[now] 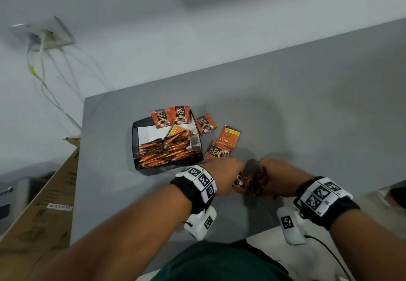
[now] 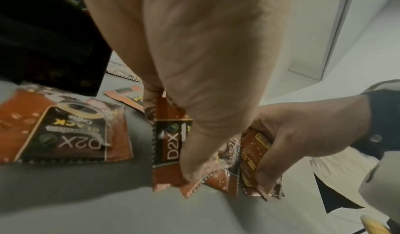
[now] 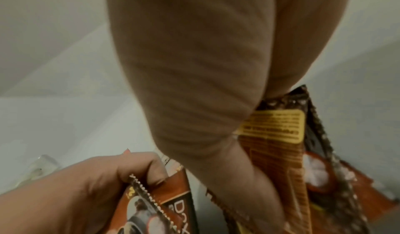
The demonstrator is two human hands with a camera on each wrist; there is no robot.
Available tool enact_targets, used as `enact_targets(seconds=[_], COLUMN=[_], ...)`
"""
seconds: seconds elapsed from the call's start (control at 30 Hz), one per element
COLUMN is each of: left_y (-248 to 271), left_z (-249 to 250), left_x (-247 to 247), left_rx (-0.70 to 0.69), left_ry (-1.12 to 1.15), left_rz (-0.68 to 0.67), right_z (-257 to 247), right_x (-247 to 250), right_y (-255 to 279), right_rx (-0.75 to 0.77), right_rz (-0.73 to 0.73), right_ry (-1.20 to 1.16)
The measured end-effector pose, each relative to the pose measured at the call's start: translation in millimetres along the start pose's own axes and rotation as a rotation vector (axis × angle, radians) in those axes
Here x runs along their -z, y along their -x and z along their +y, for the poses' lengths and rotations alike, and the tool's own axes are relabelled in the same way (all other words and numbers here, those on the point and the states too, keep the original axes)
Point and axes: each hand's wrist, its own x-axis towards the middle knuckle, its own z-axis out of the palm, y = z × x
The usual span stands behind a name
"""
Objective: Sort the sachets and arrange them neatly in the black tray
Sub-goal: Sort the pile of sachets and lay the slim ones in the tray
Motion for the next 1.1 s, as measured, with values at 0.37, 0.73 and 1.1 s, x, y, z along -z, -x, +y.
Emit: enact_targets(seconds=[0.37, 0.73, 1.1], left_y=[45.2, 100.8, 105.3], left_z=[-36.1, -164.4, -169.4], left_x=[87.9, 92.7, 66.6], left_rx=[0.144, 0.599, 0.575], left_ry=[0.548, 0.049, 0.194], left_rz=[0.415, 0.310, 0.198], right_z=[-38.1, -158.0, -213.6], right_x=[75.7, 85.5, 48.2], right_y=[-19.3, -99.8, -136.8], right_rx=[0.094, 0.319, 0.381], right_rz=[0.355, 0.450, 0.045], right_ry=[-0.410, -0.356, 0.061])
